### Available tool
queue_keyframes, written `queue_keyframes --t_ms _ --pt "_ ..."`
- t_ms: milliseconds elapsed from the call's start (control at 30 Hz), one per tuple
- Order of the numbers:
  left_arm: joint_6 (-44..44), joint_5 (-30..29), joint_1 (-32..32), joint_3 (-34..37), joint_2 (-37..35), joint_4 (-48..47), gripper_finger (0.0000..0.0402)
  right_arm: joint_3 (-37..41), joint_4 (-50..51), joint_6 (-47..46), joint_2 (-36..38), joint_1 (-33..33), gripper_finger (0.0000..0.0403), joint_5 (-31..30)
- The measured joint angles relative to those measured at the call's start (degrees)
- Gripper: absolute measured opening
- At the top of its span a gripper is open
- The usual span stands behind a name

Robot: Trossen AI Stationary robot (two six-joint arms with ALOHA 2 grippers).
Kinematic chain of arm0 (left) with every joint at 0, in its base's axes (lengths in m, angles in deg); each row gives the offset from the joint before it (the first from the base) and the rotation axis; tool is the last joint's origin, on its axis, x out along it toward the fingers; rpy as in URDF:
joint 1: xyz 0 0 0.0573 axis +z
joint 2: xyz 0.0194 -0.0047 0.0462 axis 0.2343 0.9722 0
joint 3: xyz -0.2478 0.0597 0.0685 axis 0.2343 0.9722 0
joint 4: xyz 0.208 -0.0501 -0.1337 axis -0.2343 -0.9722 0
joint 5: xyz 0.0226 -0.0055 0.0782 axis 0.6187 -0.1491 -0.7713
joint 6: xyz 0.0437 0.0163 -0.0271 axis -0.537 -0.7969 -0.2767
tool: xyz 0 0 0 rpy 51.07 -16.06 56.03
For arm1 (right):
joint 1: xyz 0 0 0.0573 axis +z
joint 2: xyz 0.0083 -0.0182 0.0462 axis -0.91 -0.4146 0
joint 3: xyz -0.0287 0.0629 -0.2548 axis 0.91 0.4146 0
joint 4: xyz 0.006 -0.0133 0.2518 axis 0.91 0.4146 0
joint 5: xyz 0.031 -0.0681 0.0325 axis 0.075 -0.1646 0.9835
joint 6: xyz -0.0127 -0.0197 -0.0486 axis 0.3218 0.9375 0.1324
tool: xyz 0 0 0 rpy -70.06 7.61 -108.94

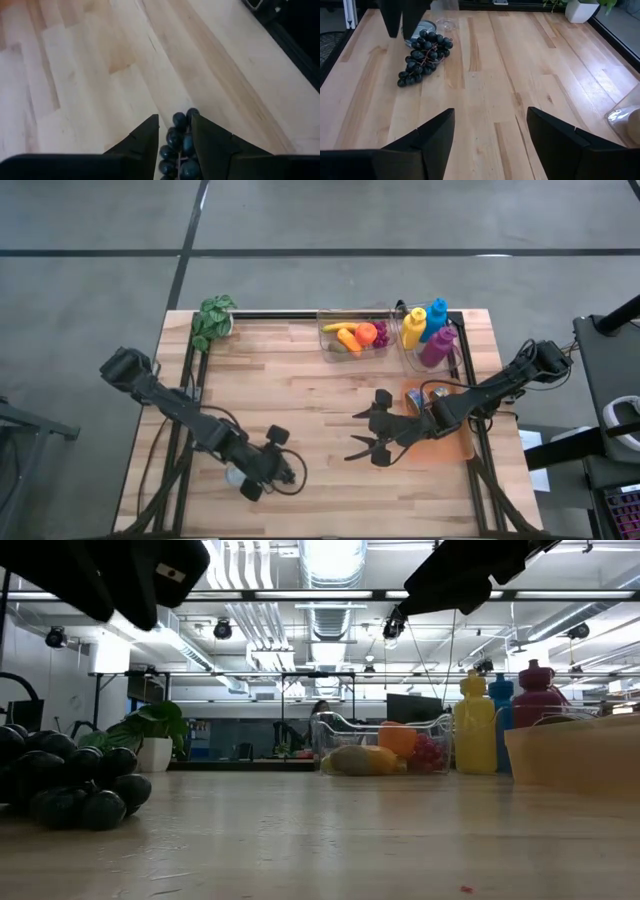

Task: Pick & Place Food Item
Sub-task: Put the black grapes into the left transparent bin

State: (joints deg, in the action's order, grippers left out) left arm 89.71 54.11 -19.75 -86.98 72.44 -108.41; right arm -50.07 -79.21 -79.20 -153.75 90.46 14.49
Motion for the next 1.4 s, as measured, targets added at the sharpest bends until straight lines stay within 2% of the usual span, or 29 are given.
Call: queue_keyframes --t_ms 333,567,1200,1300,1400 --pt "-0.5 2.12 2.79 -1.53 7.41 -0.32 0.0118 0.0 0.02 -0.01 0.0 -0.02 0.0248 0.0" --pt "-0.48 7.83 4.59 -1.57 10.9 -0.38 0.0118 0.0 0.06 -0.01 0.0 -0.02 0.0237 0.0" --pt "-0.48 8.26 4.84 -1.57 13.99 -1.18 0.0117 0.0 0.09 0.01 0.0 -0.02 0.0251 0.0" --pt "-0.5 8.28 4.92 -1.57 13.99 -1.5 0.0106 0.0 0.09 0.21 0.0 -0.02 0.0247 0.0" --pt "-0.52 8.3 5.11 -1.57 13.99 -2.78 0.0078 0.0 0.09 0.21 0.0 -0.02 0.0242 0.0"
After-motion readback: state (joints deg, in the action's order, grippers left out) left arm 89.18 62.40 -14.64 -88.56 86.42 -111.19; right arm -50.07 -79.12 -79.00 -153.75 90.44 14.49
